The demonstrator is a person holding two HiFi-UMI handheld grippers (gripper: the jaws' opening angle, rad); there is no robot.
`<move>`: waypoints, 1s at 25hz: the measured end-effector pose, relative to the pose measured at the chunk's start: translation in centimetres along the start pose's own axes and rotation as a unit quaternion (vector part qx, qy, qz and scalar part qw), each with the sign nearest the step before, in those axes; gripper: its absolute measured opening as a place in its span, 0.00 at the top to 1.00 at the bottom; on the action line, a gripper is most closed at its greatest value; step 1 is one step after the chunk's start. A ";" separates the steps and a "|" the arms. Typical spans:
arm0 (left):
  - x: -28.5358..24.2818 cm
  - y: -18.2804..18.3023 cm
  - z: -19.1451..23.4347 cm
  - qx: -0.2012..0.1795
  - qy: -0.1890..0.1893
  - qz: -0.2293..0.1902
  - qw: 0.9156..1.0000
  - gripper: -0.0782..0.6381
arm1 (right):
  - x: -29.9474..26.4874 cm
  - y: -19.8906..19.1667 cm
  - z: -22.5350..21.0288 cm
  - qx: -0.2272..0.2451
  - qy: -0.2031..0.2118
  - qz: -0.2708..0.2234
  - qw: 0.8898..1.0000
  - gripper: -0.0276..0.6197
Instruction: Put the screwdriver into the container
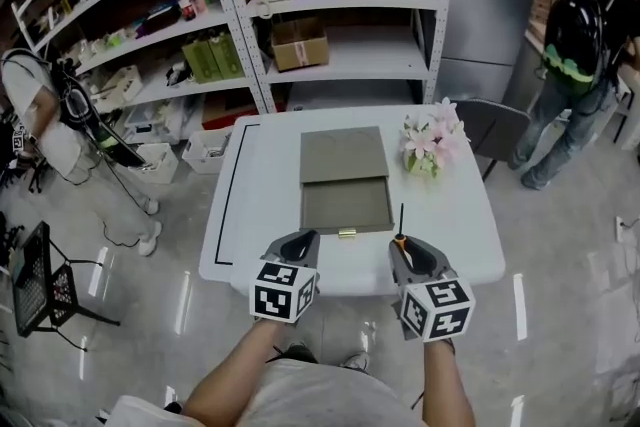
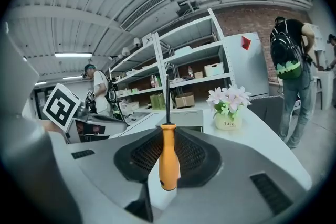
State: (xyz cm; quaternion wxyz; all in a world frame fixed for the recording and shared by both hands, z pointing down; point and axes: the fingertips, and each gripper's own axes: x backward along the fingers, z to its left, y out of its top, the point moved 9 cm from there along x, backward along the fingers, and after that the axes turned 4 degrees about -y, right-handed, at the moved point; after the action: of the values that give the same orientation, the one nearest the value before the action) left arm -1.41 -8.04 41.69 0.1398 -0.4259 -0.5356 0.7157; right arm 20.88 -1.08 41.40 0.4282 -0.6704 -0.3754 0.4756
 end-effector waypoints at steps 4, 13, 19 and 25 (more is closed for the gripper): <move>-0.4 0.0 0.7 0.006 0.013 0.000 1.000 0.89 | -1.5 0.1 -0.6 0.009 0.013 0.009 1.000 0.84; -2.8 -0.4 4.0 0.028 0.024 0.000 0.999 0.88 | -6.3 1.3 -0.9 0.067 0.035 0.037 0.996 0.84; -4.8 -0.2 7.1 0.036 0.021 0.008 0.999 0.88 | -10.5 2.5 -0.8 0.117 0.050 0.076 0.989 0.84; -6.5 -0.5 10.4 0.049 0.022 0.018 0.998 0.88 | -14.6 3.2 -1.0 0.167 0.071 0.123 0.976 0.84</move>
State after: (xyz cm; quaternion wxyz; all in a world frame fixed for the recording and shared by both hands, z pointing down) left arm -5.52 -18.81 45.73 0.1588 -0.4436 -0.4888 0.7342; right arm 18.23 -15.70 43.26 0.4980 -0.6625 -0.1746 0.5317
